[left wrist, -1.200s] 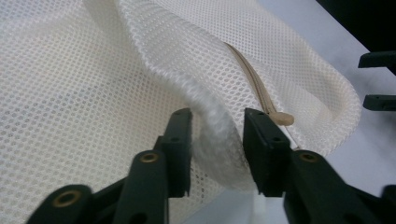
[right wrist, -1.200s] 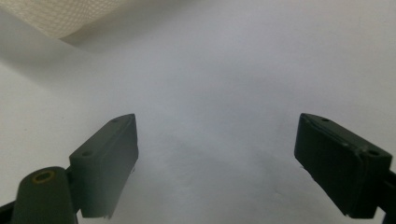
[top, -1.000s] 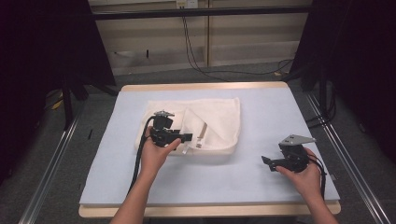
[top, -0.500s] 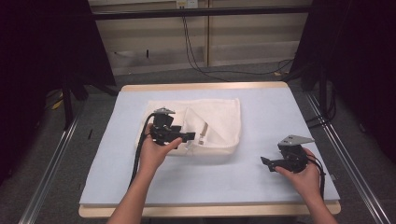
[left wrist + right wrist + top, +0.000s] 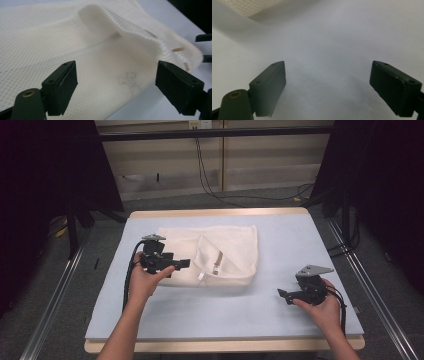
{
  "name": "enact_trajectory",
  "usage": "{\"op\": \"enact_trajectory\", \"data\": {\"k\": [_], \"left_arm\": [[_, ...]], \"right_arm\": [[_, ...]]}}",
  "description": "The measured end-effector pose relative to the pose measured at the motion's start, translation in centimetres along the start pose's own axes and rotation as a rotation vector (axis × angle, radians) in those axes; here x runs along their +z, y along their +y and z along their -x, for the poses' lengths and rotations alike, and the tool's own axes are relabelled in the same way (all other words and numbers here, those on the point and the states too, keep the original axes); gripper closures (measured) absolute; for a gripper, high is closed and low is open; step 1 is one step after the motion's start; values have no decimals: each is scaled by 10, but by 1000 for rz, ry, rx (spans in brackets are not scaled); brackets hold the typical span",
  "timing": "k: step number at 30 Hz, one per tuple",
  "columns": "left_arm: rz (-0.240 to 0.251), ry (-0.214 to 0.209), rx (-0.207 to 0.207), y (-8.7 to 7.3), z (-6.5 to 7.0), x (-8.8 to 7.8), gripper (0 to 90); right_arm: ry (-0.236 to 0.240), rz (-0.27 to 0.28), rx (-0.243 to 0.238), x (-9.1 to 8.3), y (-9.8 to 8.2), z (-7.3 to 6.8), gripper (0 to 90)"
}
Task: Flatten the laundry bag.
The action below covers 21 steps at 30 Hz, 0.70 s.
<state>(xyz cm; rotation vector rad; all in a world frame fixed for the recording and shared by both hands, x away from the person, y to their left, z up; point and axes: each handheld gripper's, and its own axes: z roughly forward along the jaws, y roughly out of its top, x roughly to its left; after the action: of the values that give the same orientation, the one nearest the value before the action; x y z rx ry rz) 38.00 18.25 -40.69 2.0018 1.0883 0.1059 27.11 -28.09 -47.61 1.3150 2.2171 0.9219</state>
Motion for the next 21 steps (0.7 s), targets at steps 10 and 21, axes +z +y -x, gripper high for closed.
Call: {"op": "enact_trajectory", "data": {"k": [10,21], "left_arm": [[17,155,-32,-16,-41,-9,194],[4,252,-61,-23,-71,-9,315]], "right_arm": [[2,-10,3,0,0,-1,131],[14,-11,-6,3,0,-3,138]]}}
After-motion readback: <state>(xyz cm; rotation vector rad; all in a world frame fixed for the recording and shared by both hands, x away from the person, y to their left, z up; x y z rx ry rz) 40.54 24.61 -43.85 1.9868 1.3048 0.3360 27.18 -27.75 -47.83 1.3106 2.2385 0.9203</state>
